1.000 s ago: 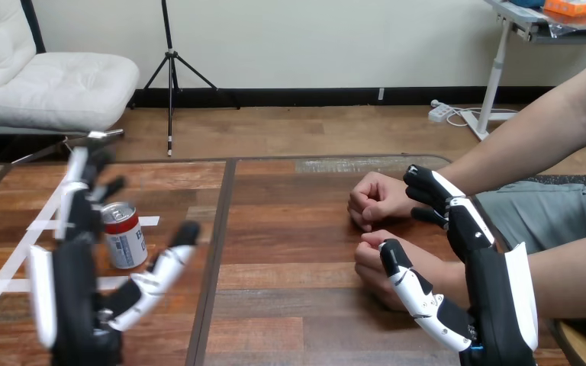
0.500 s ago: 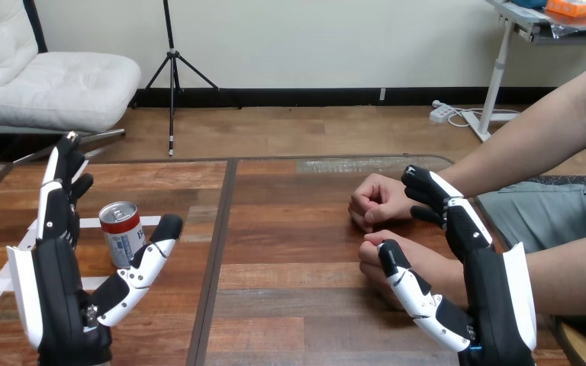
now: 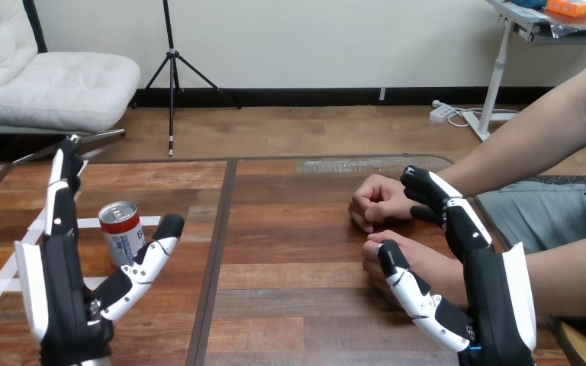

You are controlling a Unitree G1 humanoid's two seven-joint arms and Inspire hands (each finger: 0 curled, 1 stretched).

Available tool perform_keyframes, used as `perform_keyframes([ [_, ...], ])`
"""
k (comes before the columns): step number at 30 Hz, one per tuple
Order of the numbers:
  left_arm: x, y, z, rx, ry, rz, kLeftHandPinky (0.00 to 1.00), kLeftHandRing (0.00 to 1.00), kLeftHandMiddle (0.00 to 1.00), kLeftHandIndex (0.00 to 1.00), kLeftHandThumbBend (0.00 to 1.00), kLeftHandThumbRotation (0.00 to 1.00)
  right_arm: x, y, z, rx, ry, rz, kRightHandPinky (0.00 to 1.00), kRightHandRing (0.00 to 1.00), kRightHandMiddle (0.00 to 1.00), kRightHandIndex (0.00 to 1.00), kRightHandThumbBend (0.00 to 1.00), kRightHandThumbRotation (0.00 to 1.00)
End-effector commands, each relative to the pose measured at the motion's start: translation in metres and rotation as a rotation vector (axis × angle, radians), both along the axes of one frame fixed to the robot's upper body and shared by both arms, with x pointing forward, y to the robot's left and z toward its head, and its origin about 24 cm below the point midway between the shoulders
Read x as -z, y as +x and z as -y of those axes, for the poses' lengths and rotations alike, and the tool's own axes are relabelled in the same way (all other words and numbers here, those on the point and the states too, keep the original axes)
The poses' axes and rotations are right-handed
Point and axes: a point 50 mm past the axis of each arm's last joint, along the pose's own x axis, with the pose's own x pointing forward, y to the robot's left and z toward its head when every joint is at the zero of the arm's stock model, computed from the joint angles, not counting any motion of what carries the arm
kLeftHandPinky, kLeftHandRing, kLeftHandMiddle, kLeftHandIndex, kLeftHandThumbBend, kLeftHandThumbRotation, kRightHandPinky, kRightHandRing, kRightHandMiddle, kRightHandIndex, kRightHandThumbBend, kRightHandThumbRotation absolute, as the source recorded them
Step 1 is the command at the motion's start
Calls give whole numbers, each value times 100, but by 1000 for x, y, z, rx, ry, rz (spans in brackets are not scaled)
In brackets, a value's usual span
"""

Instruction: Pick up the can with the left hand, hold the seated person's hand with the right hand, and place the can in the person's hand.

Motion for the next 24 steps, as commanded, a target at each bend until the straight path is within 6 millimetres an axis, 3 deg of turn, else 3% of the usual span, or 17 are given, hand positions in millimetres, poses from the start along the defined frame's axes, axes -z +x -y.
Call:
perform_keyframes([
  [1,-16,18,-4,27,54,51,96,95,96,93,73,35,-13,10,-4,-11,17,69,76,82,84,84,48,43],
  [11,-15,27,-11,28,104,-23,100,99,98,96,76,39,-14,10,-4,-14,16,71,77,83,84,84,48,43],
  [24,-13,42,-24,29,117,-146,100,100,100,98,81,36,-13,10,-4,-16,22,66,76,82,84,84,49,43],
])
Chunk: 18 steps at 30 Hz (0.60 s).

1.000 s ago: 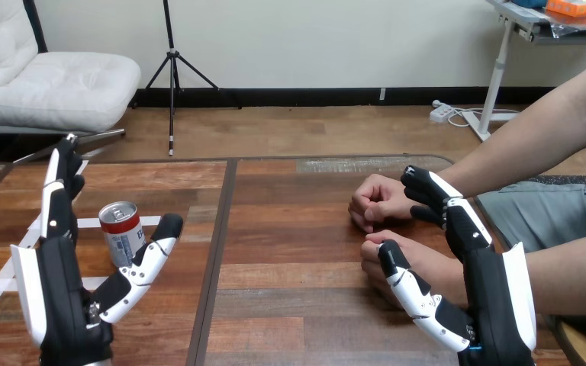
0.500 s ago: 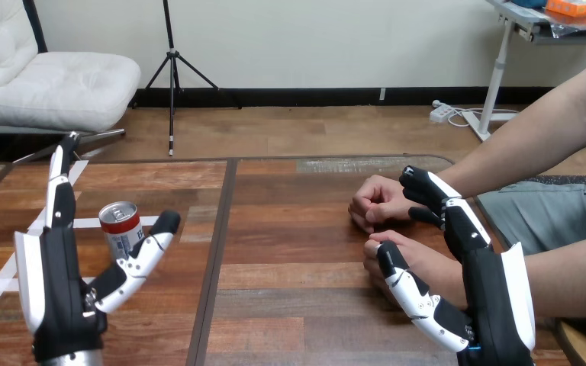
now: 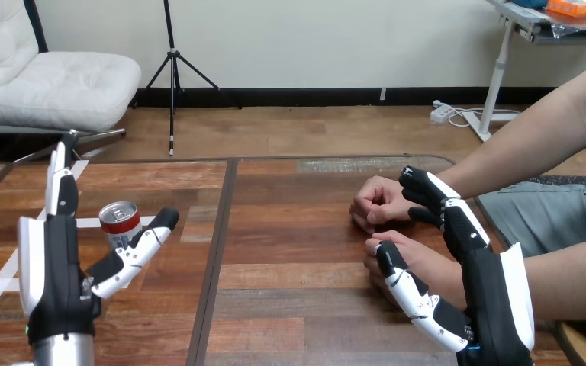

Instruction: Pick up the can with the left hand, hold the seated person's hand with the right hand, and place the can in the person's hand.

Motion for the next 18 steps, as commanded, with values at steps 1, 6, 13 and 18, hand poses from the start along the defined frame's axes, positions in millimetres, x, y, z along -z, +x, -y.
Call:
perform_keyframes([
  [1,-14,21,-2,27,20,15,100,99,99,98,81,35,-14,10,-4,-14,26,74,76,82,84,84,49,43],
  [6,-16,29,-9,11,22,-22,97,97,99,97,82,33,-13,9,-4,-14,26,71,77,82,84,84,50,43],
  [13,-17,38,-15,-28,34,-78,90,94,97,97,84,33,-13,9,-4,-13,26,68,78,82,84,84,50,44],
  [18,-19,45,-21,-40,41,-116,88,94,97,97,84,34,-14,9,-3,-12,22,72,78,82,84,84,50,44],
])
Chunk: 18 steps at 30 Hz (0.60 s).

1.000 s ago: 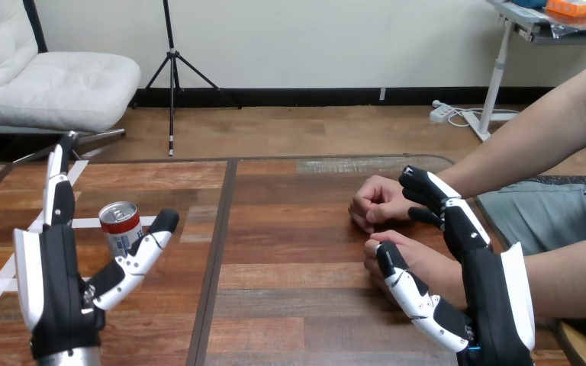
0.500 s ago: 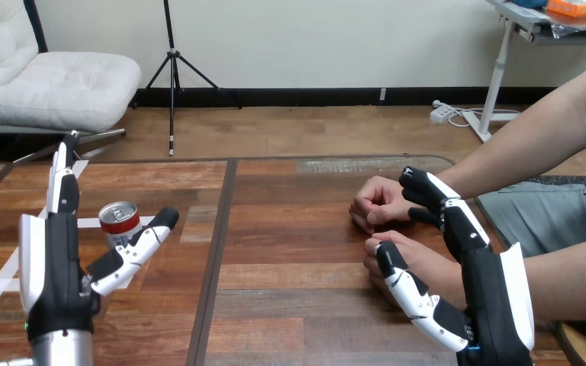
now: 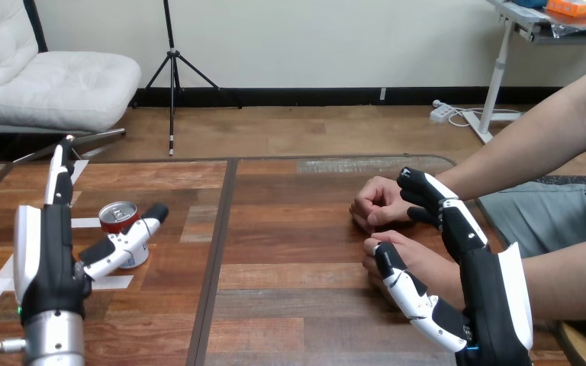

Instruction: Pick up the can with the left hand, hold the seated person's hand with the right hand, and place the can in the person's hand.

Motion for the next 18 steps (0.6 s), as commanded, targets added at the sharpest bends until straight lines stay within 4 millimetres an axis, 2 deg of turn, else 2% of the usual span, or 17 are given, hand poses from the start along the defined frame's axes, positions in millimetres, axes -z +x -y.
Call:
perform_keyframes([
  [1,-22,24,-4,18,32,41,88,94,97,97,84,35,-14,9,-3,-6,22,77,78,82,84,84,50,44],
  [18,-19,45,-16,15,19,-57,89,95,97,96,87,37,-14,10,-4,-17,22,60,79,84,85,84,52,44],
])
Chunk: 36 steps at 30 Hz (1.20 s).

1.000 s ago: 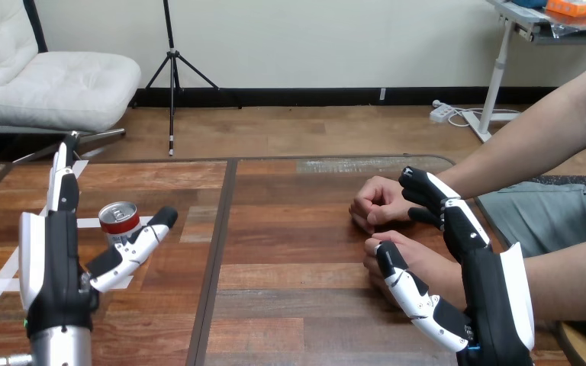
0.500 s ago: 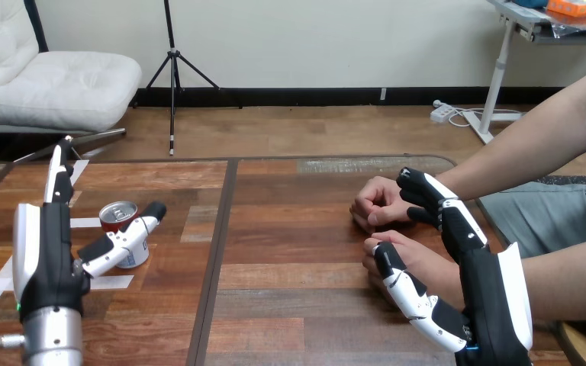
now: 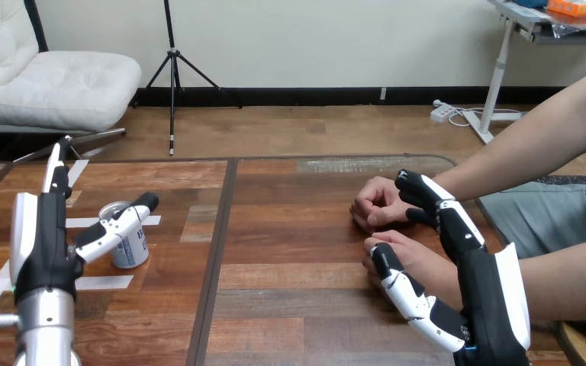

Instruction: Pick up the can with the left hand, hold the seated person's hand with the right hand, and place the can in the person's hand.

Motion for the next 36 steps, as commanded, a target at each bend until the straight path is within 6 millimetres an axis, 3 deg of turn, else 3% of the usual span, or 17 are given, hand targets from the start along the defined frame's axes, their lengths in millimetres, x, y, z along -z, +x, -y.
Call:
perform_keyframes([
  [1,-19,22,-1,26,23,41,89,95,97,96,87,37,-16,9,-4,-11,26,75,79,84,85,83,52,44],
  [36,-8,41,-6,73,64,-123,83,92,94,94,89,36,-17,10,-5,-13,21,88,81,85,84,83,54,44],
])
